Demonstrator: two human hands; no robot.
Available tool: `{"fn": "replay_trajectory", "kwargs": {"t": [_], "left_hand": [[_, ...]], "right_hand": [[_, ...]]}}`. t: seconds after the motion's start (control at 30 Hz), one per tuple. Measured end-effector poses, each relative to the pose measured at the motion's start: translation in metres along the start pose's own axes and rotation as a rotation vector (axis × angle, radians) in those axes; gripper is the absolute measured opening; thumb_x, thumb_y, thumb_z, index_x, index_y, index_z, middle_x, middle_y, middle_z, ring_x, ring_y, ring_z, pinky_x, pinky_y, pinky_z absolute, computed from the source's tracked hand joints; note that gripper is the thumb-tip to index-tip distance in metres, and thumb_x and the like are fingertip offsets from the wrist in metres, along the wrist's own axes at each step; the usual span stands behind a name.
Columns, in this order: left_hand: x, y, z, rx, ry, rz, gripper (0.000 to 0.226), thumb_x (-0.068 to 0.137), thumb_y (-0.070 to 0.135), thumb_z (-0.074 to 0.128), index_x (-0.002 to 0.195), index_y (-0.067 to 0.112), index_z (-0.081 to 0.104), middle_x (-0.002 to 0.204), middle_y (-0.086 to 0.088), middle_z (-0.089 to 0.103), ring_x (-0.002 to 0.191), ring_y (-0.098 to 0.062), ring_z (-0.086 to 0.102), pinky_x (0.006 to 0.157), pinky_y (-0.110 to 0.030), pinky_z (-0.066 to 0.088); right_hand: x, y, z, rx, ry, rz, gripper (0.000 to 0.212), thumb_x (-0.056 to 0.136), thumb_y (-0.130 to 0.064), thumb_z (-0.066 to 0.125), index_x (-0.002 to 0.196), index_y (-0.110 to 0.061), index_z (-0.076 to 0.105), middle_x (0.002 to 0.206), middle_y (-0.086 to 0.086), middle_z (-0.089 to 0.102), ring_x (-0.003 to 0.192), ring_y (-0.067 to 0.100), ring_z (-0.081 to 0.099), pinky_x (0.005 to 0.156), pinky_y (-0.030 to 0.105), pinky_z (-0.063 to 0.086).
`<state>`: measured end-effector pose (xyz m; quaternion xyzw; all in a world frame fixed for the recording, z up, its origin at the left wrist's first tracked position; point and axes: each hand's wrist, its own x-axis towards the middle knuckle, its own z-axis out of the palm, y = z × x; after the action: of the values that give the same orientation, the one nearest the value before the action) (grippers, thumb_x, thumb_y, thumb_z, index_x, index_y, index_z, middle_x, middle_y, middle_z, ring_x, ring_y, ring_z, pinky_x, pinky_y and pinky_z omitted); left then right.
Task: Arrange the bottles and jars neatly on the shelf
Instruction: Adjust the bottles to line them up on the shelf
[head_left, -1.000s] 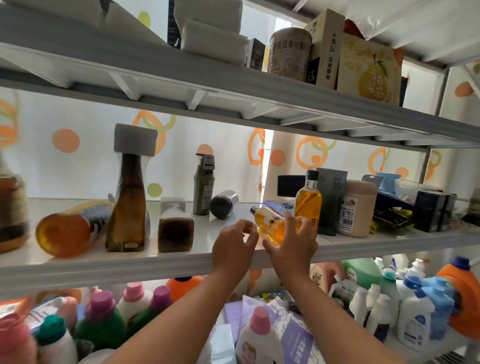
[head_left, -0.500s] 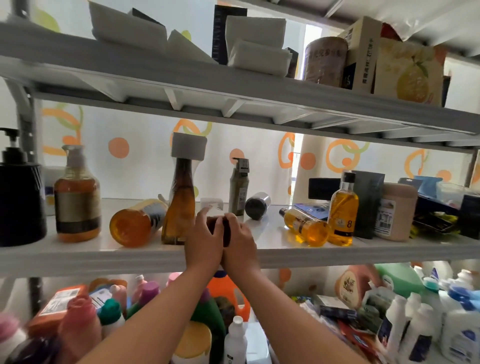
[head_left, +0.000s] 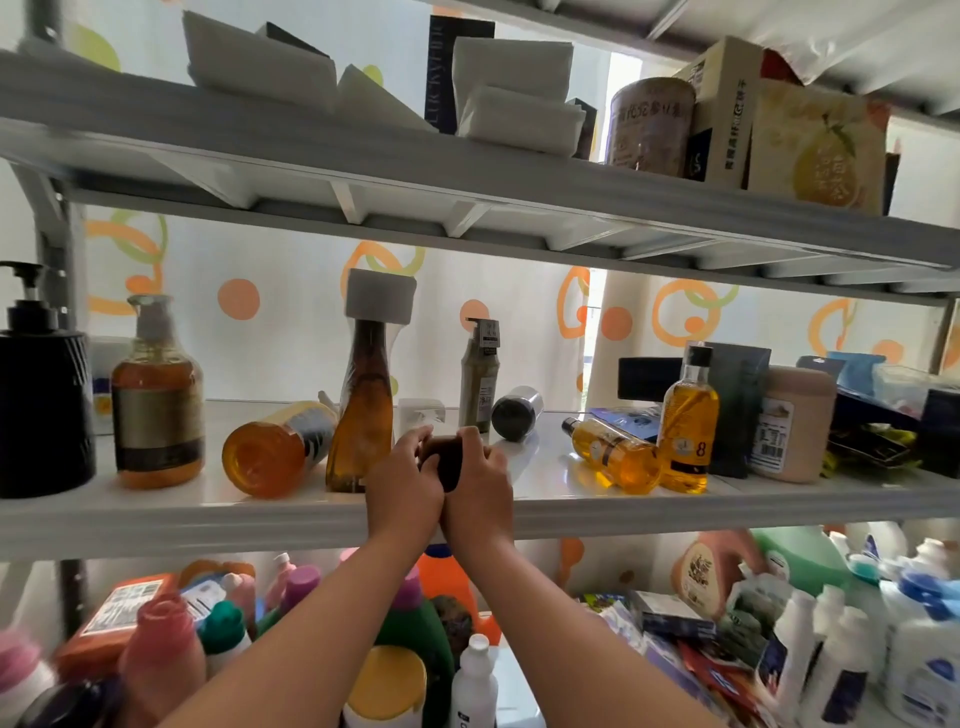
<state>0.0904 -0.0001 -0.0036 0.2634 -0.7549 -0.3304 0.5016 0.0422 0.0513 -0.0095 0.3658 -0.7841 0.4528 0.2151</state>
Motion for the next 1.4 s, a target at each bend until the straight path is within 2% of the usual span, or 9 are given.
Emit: {"fn": "replay_trajectory", "kwargs": {"t": [0.2,0.33,0.57,0.83,1.23,1.4], "left_hand": [[-0.004,0.002,0.004,0.009,0.012,0.013,0.04,0.093,0.016,0.053,0.132,0.022,0.051,0.125,-0.004,0.063,0.114,-0.024,0.06,0.093,-0.035,0.05],[-0.007,0.004,0.007,0.01,0.0,0.029,0.039,0.093,0.019,0.054,0.131,0.024,0.052,0.124,-0.002,0.064,0.113,-0.022,0.061,0.092,-0.032,0.05],[-0.021,0.015,0.02,0.01,0.02,0.066,0.04,0.089,0.019,0.056,0.127,0.029,0.056,0.116,0.002,0.069,0.104,-0.021,0.066,0.088,-0.034,0.052],[-0.037,0.027,0.033,0.025,-0.001,0.108,0.039,0.088,0.022,0.056,0.127,0.03,0.056,0.112,0.002,0.071,0.1,-0.021,0.067,0.09,-0.035,0.051],[-0.045,0.049,0.053,0.013,-0.105,0.11,0.04,0.091,0.022,0.054,0.13,0.03,0.054,0.118,0.0,0.068,0.105,-0.019,0.065,0.091,-0.029,0.049],[-0.049,0.049,0.057,0.001,-0.081,0.108,0.04,0.091,0.023,0.054,0.13,0.031,0.053,0.118,0.001,0.068,0.104,-0.018,0.066,0.09,-0.029,0.05]], "right_hand": [[-0.003,0.003,-0.005,0.027,0.043,-0.017,0.033,0.087,-0.021,0.062,0.115,-0.024,0.044,0.122,0.01,0.041,0.102,0.025,0.057,0.084,0.031,0.054],[-0.003,0.008,-0.013,0.025,0.048,-0.016,0.033,0.087,-0.021,0.061,0.116,-0.022,0.044,0.123,0.01,0.04,0.105,0.026,0.055,0.086,0.033,0.054],[-0.011,0.023,-0.034,-0.002,0.107,-0.054,0.038,0.084,-0.021,0.066,0.117,-0.023,0.047,0.129,0.012,0.042,0.112,0.025,0.052,0.088,0.028,0.051],[-0.021,0.04,-0.051,-0.037,0.187,-0.062,0.044,0.079,-0.02,0.07,0.117,-0.023,0.048,0.126,0.012,0.044,0.108,0.026,0.053,0.078,0.023,0.044],[-0.02,0.063,-0.067,-0.008,0.206,-0.005,0.056,0.078,-0.015,0.071,0.128,-0.021,0.045,0.136,0.012,0.04,0.119,0.029,0.046,0.091,0.038,0.051],[-0.02,0.069,-0.069,-0.003,0.231,-0.039,0.058,0.076,-0.017,0.073,0.127,-0.021,0.046,0.133,0.012,0.042,0.117,0.028,0.048,0.089,0.035,0.049]]}}
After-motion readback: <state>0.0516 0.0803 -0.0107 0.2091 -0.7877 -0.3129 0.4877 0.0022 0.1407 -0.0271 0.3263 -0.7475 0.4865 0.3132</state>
